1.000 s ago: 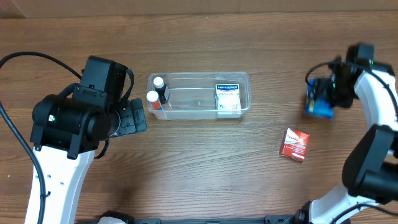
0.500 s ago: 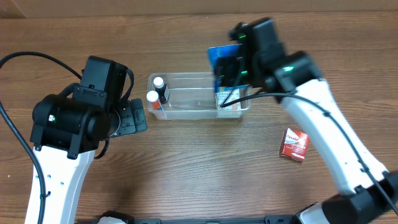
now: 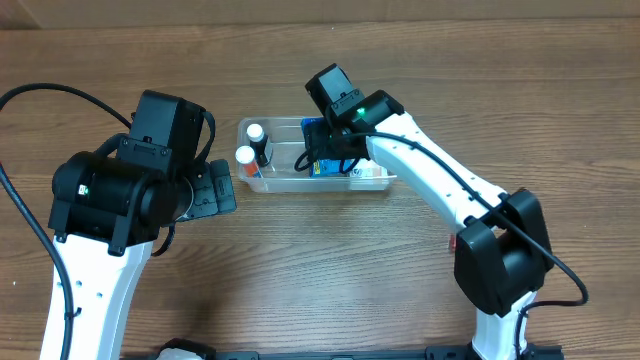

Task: Pack container
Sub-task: 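Place the blue box in the container left of the Hansaplast box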

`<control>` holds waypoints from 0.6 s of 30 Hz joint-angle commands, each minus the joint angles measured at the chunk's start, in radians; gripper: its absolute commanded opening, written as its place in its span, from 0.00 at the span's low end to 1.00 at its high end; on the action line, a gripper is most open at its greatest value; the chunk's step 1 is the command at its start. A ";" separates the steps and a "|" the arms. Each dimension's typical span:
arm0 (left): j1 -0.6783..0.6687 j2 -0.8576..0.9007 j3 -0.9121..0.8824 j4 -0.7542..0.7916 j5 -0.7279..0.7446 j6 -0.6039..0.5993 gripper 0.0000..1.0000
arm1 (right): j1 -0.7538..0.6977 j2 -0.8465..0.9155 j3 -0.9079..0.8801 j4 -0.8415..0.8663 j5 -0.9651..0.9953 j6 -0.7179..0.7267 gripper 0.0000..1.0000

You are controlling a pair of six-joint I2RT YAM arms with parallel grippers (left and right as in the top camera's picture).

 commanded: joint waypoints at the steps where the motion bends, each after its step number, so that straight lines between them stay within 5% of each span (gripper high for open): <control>1: 0.005 -0.007 -0.008 0.006 0.001 -0.007 1.00 | -0.004 0.018 0.013 0.018 0.009 0.006 0.66; 12: 0.005 -0.007 -0.008 0.006 0.001 -0.006 1.00 | -0.004 0.019 0.013 0.027 0.009 0.005 0.82; 18: 0.005 -0.007 -0.008 0.006 0.001 -0.006 1.00 | -0.004 0.019 0.013 0.024 0.010 0.005 0.83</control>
